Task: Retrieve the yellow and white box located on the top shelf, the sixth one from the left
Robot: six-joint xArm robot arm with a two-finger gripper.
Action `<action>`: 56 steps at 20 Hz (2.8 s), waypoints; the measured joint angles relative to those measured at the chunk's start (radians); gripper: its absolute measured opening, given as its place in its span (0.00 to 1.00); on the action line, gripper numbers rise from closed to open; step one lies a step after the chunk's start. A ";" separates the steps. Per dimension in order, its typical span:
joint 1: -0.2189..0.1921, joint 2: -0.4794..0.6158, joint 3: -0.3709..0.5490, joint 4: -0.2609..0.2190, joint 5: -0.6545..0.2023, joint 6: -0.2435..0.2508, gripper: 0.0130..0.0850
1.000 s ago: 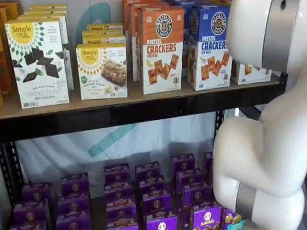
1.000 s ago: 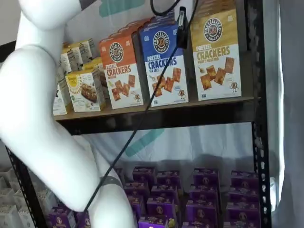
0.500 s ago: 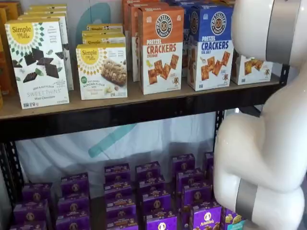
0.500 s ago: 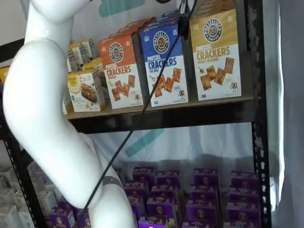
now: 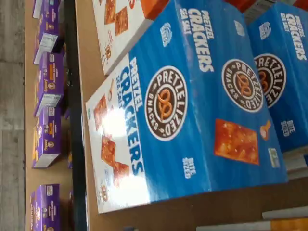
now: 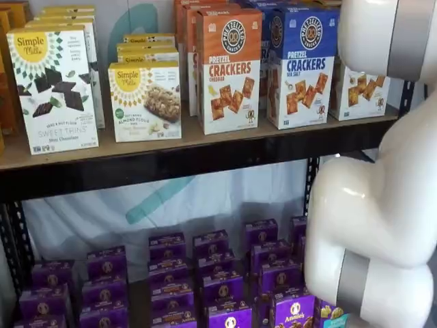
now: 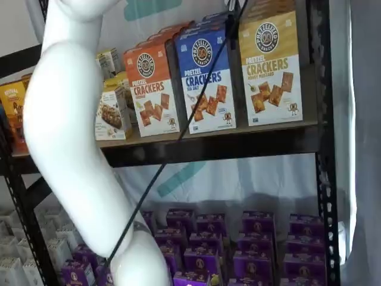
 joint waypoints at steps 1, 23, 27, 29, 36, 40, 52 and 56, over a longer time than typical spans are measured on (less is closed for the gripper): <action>0.006 0.007 -0.006 -0.007 -0.005 0.001 1.00; 0.119 0.138 -0.128 -0.178 -0.067 0.014 1.00; 0.132 0.155 -0.145 -0.211 -0.073 0.012 1.00; 0.135 0.174 -0.173 -0.230 -0.051 0.014 1.00; 0.154 0.210 -0.226 -0.303 -0.004 0.015 1.00; 0.170 0.218 -0.239 -0.346 0.004 0.016 1.00; 0.221 0.276 -0.333 -0.477 0.086 0.032 1.00; 0.218 0.282 -0.337 -0.473 0.094 0.032 1.00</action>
